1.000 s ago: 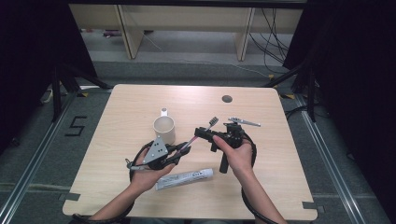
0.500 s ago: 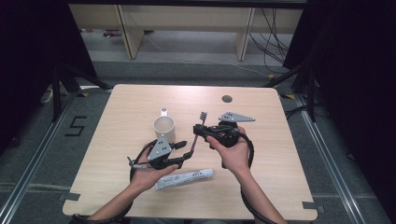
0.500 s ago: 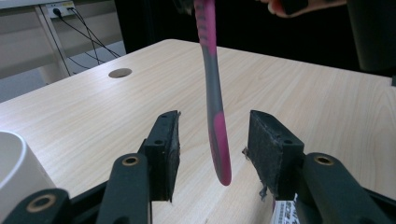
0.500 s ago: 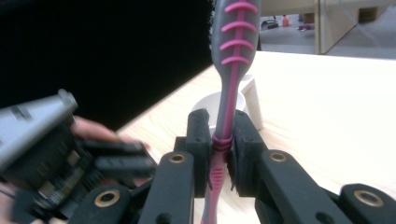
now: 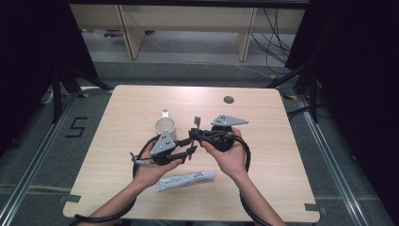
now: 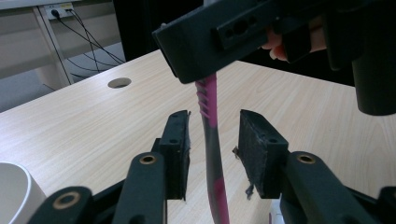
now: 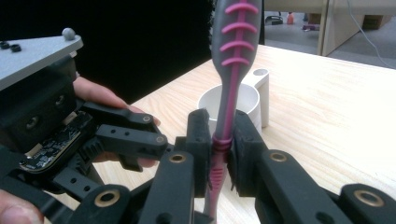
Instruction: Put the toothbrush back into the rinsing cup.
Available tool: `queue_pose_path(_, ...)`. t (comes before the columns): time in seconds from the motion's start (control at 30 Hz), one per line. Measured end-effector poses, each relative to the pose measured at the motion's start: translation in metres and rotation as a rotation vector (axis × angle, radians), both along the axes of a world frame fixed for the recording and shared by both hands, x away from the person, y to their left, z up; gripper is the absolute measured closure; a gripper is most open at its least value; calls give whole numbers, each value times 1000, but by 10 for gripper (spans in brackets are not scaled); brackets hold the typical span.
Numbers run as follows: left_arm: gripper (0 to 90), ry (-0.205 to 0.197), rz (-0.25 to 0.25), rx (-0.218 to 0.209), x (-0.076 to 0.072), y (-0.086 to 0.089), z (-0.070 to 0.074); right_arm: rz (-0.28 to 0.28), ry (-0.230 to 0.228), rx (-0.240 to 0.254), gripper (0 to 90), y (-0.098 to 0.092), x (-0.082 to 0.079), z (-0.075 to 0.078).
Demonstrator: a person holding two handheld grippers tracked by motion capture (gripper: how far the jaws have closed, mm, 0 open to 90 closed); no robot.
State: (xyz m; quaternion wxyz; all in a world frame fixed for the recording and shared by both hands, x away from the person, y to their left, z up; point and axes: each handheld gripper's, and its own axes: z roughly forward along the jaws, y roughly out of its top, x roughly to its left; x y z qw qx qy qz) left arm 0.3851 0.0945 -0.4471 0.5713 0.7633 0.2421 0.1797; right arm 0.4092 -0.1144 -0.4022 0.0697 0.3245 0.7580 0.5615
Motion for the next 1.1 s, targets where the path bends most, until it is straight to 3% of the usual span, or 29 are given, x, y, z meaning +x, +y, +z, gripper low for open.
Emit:
queue_pose_path(0.2,711,2,-1,-10,1,-4,1,0,-11,4,805,2,-1,0)
queue_pose_path(0.4,763,7,20,7,1,-5,1,1,-25,9,804,5,-2,1)
queue_pose_path(0.5,793,0,32,6,1,-5,1,-8,-13,11,804,6,-4,2)
queue_pose_path(0.57,800,-2,31,-10,2,-5,0,-7,-14,15,805,6,-4,2)
queue_pose_path(0.87,837,-10,72,-10,2,-2,2,-11,-29,21,793,9,-4,4)
queue_pose_path(0.93,837,-11,74,-11,2,-1,2,-15,-16,44,729,9,-4,4)
queue_pose_path(1.0,837,-9,77,-17,2,0,2,-23,-28,36,641,7,-4,5)
queue_pose_path(1.1,838,0,89,-23,4,4,2,-19,-16,79,553,6,-6,7)
